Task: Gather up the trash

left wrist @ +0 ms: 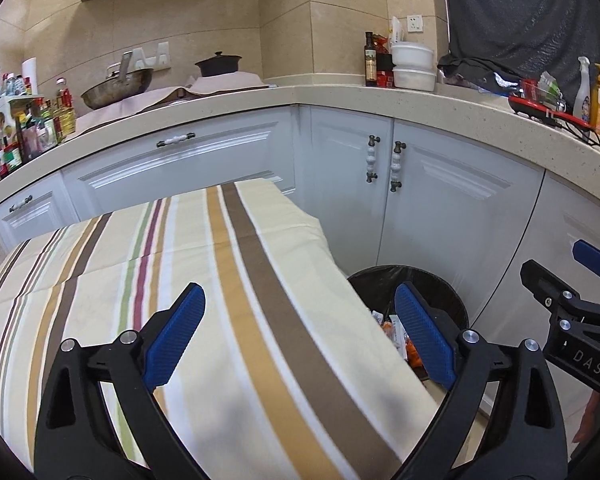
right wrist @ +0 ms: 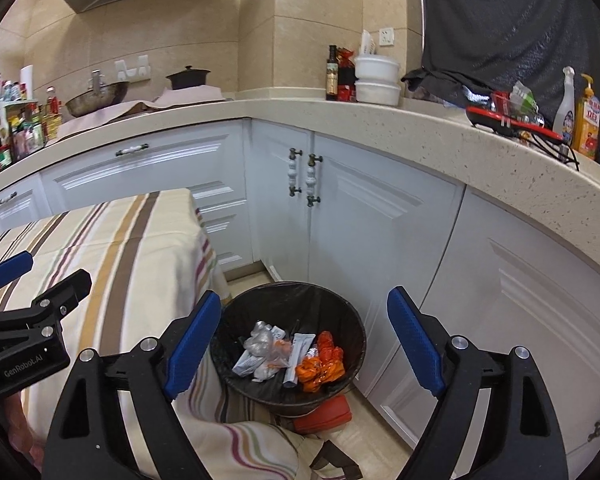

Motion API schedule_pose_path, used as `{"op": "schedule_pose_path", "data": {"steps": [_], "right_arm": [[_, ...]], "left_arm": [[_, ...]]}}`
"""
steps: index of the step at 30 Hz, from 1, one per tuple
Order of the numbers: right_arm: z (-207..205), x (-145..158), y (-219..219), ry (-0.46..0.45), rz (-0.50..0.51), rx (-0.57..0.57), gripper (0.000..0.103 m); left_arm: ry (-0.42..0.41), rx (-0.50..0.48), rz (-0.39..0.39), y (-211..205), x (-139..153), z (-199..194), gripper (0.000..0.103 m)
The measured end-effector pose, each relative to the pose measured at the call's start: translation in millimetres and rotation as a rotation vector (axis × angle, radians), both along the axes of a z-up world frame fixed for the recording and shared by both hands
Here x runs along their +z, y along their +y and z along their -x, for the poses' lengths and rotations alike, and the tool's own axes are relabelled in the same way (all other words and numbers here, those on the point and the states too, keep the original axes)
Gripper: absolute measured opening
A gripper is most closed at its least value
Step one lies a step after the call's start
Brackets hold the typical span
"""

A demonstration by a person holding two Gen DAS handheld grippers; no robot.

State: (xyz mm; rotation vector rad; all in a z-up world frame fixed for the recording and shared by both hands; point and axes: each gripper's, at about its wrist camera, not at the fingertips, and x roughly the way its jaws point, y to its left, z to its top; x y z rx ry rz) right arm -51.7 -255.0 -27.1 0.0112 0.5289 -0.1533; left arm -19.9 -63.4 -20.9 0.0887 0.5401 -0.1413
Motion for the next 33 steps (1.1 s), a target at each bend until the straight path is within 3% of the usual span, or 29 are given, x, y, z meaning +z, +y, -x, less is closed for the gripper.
{"op": "schedule_pose_path", "data": {"steps": [12, 33], "right_arm": [[40, 4, 13, -0.060, 0.011, 0.007, 0.083], [55, 4, 12, -0.080, 0.023, -0.006, 0.084]], "left_arm": [[-0.033, 0.013, 0.026, 16, 6, 42, 0.098], [-0.021, 0.003, 0.030, 13, 1, 52, 0.098]]}}
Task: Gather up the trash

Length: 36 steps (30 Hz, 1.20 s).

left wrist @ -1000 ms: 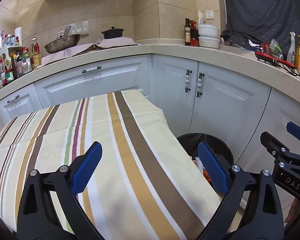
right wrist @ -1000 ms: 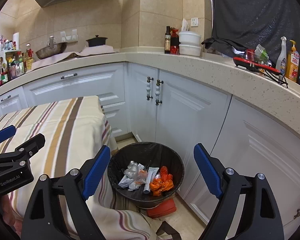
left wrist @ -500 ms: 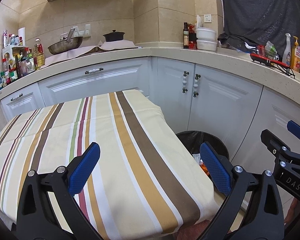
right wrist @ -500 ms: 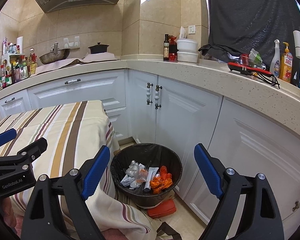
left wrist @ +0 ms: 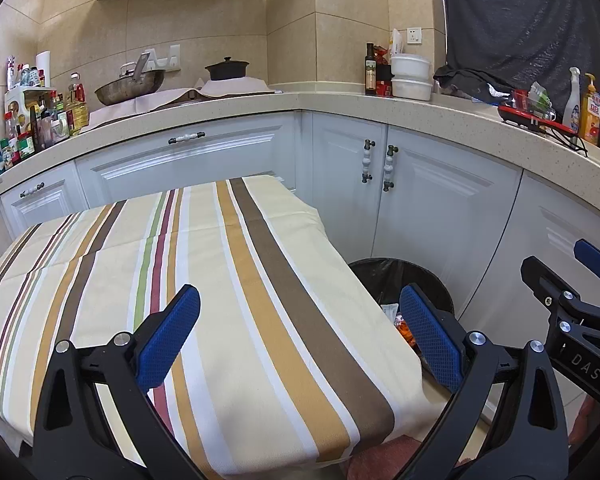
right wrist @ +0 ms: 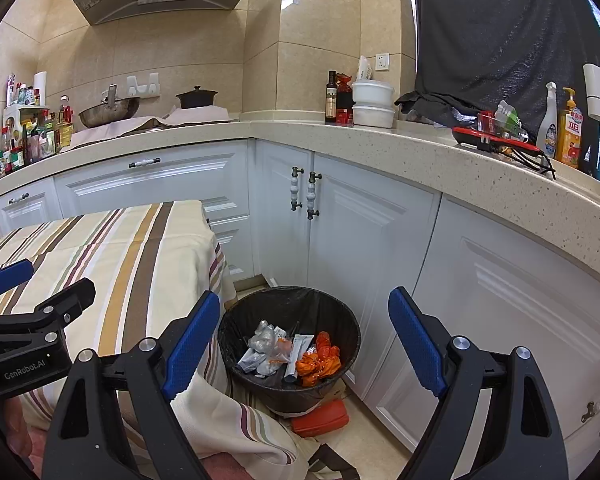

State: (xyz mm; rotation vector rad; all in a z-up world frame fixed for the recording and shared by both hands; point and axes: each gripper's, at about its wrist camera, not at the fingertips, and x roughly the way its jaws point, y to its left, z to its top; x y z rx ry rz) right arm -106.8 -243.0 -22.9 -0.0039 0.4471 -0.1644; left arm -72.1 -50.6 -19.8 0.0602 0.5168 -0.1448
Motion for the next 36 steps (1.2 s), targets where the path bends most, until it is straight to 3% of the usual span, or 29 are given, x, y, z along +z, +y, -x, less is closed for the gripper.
{"op": "schedule_pose_path", "data": {"steps": [36], "right_arm": [[2.8, 2.7, 0.8, -0.003, 0.010, -0.008, 0.084]], "left_arm": [[0.003, -0.003, 0.014, -3.7, -1.6, 5.5, 0.098]]}}
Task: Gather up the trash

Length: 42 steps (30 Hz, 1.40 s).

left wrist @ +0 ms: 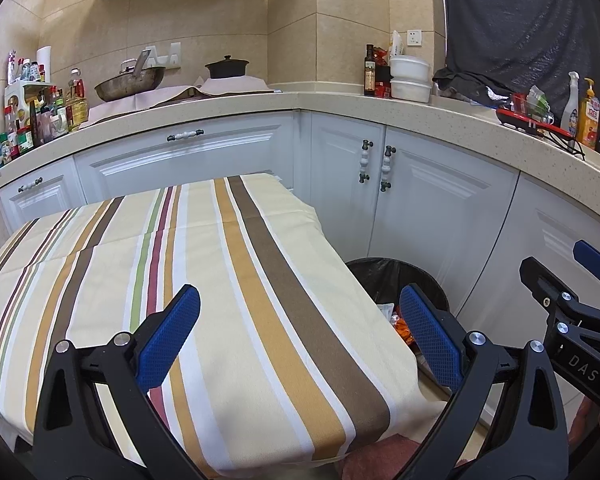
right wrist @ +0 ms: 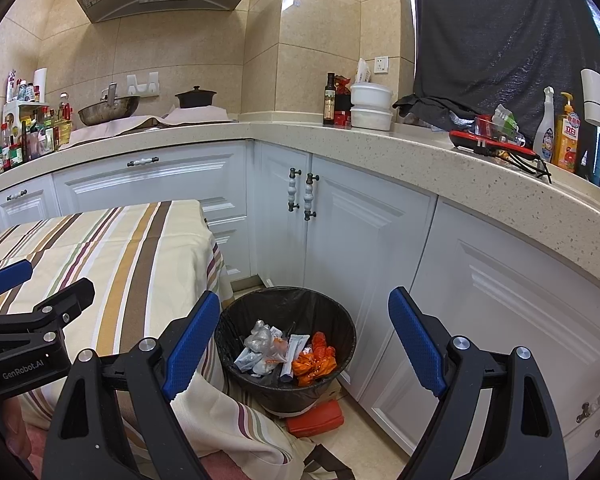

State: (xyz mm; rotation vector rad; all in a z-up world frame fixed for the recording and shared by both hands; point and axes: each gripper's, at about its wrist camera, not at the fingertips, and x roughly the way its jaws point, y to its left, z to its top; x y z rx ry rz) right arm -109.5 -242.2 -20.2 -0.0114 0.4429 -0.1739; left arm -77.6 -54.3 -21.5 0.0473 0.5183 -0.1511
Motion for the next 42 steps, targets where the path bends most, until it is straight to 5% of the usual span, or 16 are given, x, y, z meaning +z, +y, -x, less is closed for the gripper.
{"op": "schedule_pose_path", "data": {"steps": [42], "right_arm": [[-7, 3, 2, 0.007, 0.013, 0.023, 0.084]], "left_arm": [[0.018, 0.008, 0.009, 7, 3, -14, 0.098]]}}
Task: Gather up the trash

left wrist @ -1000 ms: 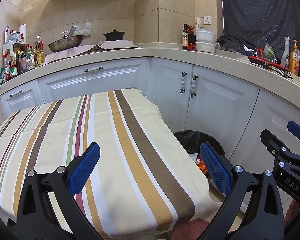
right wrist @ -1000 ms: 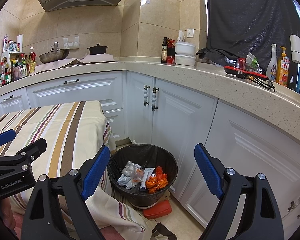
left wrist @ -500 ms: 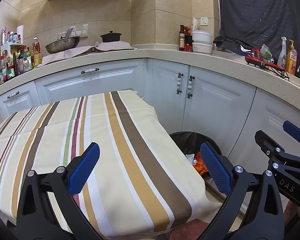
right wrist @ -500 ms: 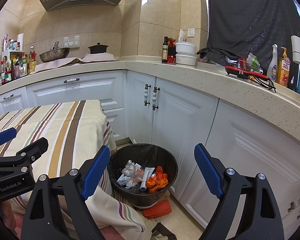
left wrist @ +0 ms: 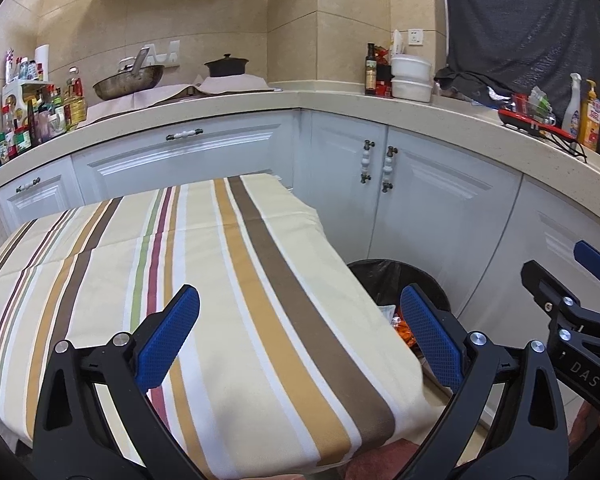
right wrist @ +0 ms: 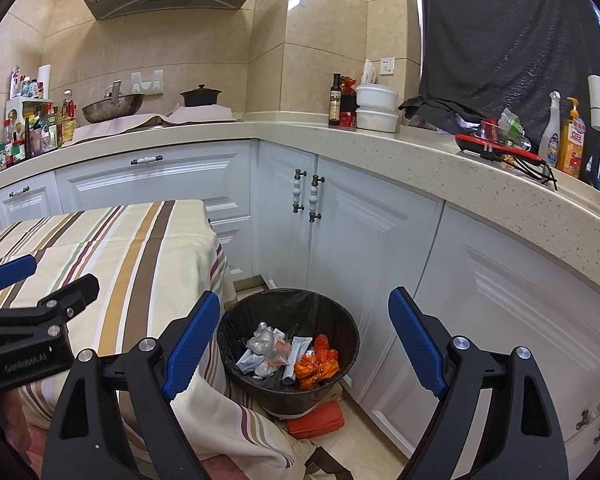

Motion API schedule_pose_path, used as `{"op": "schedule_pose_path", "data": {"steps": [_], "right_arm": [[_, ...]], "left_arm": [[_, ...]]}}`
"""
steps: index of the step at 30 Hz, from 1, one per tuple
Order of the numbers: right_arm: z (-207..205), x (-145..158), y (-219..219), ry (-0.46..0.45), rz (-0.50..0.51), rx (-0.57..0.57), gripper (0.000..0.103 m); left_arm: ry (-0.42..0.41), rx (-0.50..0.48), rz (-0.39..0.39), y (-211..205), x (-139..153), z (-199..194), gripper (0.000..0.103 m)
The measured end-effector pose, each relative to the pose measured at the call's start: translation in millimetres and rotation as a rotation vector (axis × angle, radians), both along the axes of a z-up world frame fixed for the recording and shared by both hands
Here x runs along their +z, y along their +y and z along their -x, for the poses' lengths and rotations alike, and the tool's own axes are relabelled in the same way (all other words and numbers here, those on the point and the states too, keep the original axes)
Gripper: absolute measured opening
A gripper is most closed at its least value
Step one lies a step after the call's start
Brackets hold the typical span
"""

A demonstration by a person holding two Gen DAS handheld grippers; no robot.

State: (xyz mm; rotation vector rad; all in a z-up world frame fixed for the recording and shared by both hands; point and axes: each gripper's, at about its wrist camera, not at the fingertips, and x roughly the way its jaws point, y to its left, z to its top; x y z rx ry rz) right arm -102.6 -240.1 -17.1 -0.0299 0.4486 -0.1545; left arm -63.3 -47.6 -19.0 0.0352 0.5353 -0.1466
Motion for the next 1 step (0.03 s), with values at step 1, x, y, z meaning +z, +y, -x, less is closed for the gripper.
{"op": "schedule_pose_path", "data": {"steps": [1], "right_arm": [[-2.7, 0.5, 1.1, 0.002, 0.002, 0.006, 0.084]], "left_arm": [[0.006, 0.008, 0.001, 3.1, -0.7, -2.6, 0.098]]}}
